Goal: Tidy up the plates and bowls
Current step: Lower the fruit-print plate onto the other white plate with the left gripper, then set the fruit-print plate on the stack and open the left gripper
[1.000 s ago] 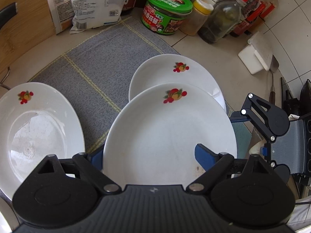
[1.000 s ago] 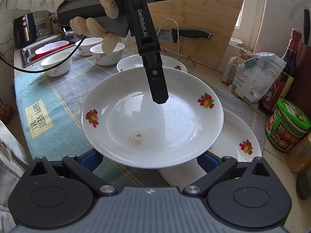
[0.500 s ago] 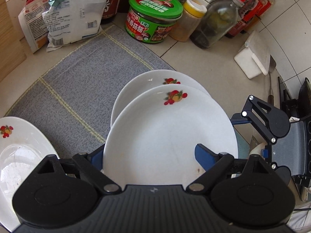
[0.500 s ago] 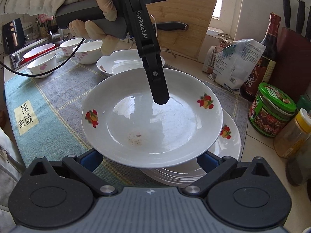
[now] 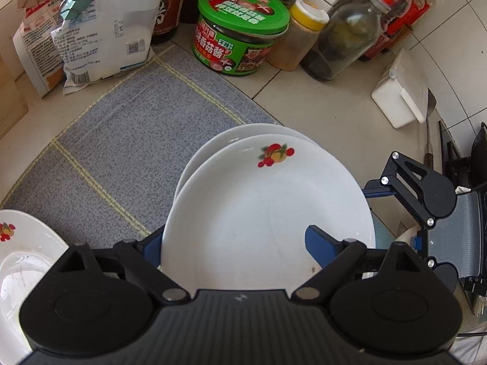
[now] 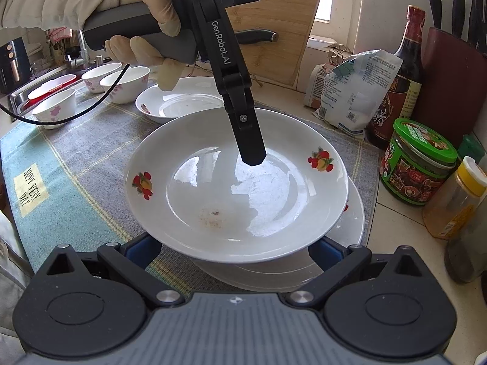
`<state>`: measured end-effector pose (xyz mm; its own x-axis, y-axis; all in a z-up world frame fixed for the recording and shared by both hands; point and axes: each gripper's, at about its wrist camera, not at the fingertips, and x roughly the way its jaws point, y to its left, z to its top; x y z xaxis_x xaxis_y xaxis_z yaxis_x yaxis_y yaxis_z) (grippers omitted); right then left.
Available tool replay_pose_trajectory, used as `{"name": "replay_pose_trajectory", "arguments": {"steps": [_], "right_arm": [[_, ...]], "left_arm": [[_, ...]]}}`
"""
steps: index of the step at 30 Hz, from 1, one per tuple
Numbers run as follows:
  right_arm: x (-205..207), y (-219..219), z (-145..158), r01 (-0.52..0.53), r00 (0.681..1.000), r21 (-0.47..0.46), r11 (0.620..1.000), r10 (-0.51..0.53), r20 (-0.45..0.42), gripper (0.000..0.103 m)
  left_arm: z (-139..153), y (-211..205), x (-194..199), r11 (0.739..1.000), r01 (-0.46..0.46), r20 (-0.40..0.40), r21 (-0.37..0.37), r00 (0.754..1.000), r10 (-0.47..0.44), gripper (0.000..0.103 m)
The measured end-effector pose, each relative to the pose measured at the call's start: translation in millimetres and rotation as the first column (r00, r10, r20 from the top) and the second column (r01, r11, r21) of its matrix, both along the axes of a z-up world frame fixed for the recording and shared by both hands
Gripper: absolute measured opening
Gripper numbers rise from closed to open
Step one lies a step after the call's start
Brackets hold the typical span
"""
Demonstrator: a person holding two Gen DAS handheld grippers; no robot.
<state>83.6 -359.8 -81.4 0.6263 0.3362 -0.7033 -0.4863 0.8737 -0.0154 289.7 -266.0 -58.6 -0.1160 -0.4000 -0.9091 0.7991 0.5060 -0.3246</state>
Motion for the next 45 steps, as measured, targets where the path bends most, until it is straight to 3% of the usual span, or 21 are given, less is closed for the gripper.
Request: {"name": "replay_pose_trajectory", "arguments": {"steps": [9, 20, 45], "right_arm": [[7.3, -4.4, -6.5, 0.018, 1.0, 0.011, 1.0, -0.018, -0.018, 0.103], [12.5, -14.0, -11.6, 0.049, 0.997, 0.1, 0.994, -0.043, -0.066, 0.103], [14.1, -1.3, 1.8, 0.119, 0.985, 0.011, 0.993, -0.116, -0.124, 0.103]], "left_arm": [[-6.0, -3.5, 4.0, 1.0, 0.011, 0.021, 0.02, 1.0, -0.011, 0.092], [-18.0, -10.3, 8.3, 0.998, 0.021, 0.029, 0.051, 0.999, -0.023, 0.092], [-26.4, -21.1, 7.0, 0.997, 0.05, 0.049, 0.06, 0.997, -0.053, 0.092]]}}
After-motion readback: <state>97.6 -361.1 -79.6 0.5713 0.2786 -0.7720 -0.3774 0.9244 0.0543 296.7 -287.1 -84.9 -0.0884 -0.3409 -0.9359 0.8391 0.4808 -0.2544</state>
